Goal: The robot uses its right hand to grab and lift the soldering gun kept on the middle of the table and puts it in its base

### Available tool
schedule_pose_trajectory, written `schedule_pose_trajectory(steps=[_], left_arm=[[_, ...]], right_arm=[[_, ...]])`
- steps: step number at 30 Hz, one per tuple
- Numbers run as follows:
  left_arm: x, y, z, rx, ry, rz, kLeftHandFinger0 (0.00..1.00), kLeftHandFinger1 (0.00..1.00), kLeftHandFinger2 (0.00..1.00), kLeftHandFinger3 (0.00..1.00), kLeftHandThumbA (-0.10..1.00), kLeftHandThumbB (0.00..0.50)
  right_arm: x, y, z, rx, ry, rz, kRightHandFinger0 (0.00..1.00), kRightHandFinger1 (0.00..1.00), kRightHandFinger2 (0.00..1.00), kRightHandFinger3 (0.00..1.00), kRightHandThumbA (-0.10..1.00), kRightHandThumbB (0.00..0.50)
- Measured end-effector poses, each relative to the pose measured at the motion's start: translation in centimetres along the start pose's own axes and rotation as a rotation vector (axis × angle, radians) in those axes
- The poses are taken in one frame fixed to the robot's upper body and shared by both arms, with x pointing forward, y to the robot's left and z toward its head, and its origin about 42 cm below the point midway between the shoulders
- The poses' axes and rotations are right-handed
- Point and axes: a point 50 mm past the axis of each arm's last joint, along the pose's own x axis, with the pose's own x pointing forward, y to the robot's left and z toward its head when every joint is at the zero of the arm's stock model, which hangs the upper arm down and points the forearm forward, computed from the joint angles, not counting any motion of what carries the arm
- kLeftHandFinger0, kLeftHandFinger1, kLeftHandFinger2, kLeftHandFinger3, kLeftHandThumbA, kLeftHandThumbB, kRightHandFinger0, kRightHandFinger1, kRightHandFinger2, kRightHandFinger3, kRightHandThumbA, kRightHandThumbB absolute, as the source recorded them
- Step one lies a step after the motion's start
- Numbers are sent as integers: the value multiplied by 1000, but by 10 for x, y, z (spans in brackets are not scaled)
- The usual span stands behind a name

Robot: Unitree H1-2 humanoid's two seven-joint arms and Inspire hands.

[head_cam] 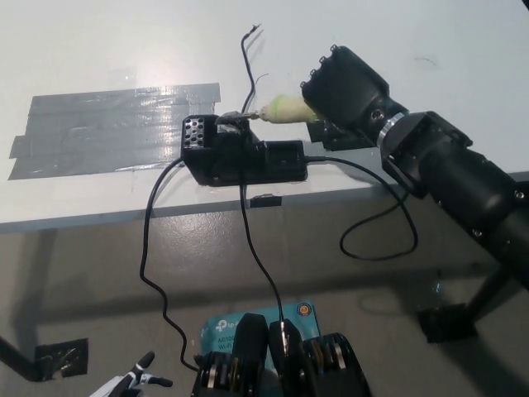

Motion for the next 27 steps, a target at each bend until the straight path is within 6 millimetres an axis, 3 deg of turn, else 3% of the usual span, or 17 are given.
schedule_pose_trajectory(steps=[2,4,5,8,9,12,14,17,18,19,20,21,22,23,24,27], left_arm=[[0,0,0,1,-1,0,0,8,323,682,1000,500],[0,0,1,1,-2,0,0,16,316,683,1000,500],[0,0,1,2,-2,0,0,16,313,666,1000,500],[1,1,2,2,-4,0,0,16,311,663,1000,500],[1,1,2,2,-4,0,0,17,317,673,1000,500],[2,1,4,5,-9,0,0,16,317,663,1000,500],[2,2,5,6,-11,0,0,27,306,642,1000,500],[2,2,7,8,-15,1,0,47,298,659,1000,500],[2,2,7,9,-16,1,0,46,289,663,1000,500],[2,2,8,10,-18,1,0,60,305,673,1000,500],[2,1,9,10,-18,0,0,54,310,679,1000,500],[2,1,9,11,-18,0,0,54,311,679,1000,500],[2,1,9,11,-18,0,0,37,308,662,1000,500],[2,1,9,11,-17,-1,0,37,306,666,1000,500],[2,1,9,10,-17,-1,0,37,298,651,1000,500],[3,1,10,11,-19,-1,0,52,295,642,1000,500]], right_arm=[[0,1,2,-13,-7,1,0,0,170,15,21,139],[0,1,3,-20,-13,2,0,0,169,34,-39,197],[0,1,3,-24,-16,3,0,0,155,4,11,173],[-2,4,5,-54,-37,9,0,0,148,0,11,171],[-2,4,6,-58,-40,10,0,0,190,132,-65,200],[-5,6,4,-65,-63,15,0,0,184,211,-77,203],[-8,9,0,-69,-73,23,0,0,115,340,-97,177],[-11,11,-4,-69,-87,30,0,0,76,428,-83,167],[-12,11,-4,-69,-93,30,0,0,27,362,-81,178],[-12,11,-4,-69,-98,29,0,0,1,287,-39,153],[-12,11,-4,-68,-103,26,0,0,0,207,7,173],[-12,11,-4,-71,-106,23,0,0,0,199,9,174],[-11,11,-3,-77,-111,19,0,0,24,153,51,136],[-11,10,-3,-87,-116,16,0,0,36,174,45,163],[-10,9,-3,-102,-124,12,0,0,41,92,89,151],[-5,3,-5,-145,-136,-1,0,0,52,18,125,161]])
